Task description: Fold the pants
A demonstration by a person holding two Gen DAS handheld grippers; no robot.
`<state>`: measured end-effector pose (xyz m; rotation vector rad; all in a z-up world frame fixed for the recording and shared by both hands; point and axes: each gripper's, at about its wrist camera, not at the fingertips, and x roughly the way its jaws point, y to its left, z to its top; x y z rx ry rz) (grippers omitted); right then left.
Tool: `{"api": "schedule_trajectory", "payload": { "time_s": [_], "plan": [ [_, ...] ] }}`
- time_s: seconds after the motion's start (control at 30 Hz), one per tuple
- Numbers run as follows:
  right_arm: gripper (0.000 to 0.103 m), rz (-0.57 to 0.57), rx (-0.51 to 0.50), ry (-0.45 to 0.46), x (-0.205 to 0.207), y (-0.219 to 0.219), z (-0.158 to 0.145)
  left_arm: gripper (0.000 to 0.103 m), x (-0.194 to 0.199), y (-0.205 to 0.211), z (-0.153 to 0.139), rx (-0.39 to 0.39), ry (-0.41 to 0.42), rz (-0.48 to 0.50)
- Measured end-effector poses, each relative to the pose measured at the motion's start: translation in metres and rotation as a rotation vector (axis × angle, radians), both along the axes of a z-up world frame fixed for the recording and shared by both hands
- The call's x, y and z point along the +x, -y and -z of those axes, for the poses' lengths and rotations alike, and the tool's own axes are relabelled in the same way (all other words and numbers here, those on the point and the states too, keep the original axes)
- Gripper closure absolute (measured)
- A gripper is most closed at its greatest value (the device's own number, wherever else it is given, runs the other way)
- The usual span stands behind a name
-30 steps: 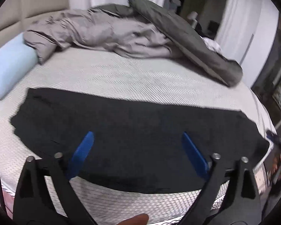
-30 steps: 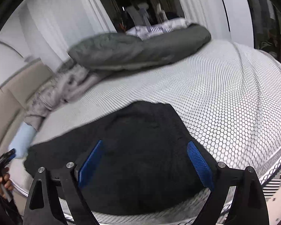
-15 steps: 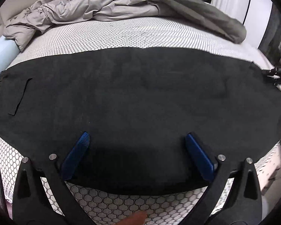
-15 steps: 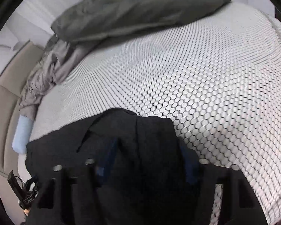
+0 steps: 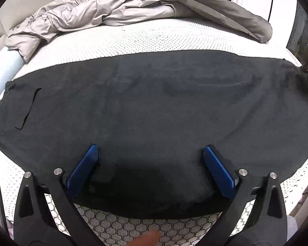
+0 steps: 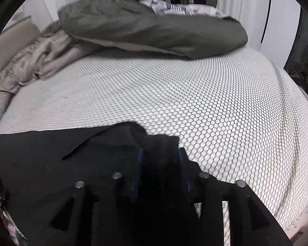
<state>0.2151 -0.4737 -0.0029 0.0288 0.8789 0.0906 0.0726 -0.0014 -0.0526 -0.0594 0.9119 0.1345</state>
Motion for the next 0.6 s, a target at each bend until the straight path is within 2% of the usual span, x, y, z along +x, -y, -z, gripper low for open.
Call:
{"api": "schedule_trajectory", "payload": {
  "time_s": [0.07,0.13,0.27,0.4,0.5,0.6],
  "plan": [
    [0.020,-0.048,0.019,0.066,-0.028,-0.011,-0.011,0.001,-0.001,0.003,-0.002,0.024,-0.005,-0.008],
    [0.013,-0.094,0.038,0.095,-0.053,-0.029,-0.017,0.001,-0.002,0.008,-0.004,0.026,-0.002,-0.005],
    [0.009,-0.186,0.067,0.090,-0.088,-0.072,-0.011,0.001,-0.006,0.019,-0.010,0.006,0.008,0.016],
    [0.007,-0.285,0.098,0.068,-0.094,-0.128,0.005,0.001,-0.006,0.033,-0.013,-0.023,0.020,0.048],
    [0.007,-0.347,0.074,0.020,-0.092,-0.168,0.027,0.001,-0.002,0.046,-0.008,-0.028,0.009,0.090],
    [0.007,-0.370,0.031,-0.025,-0.090,-0.189,0.049,0.001,0.000,0.050,0.000,-0.031,-0.011,0.089]
  ]
}}
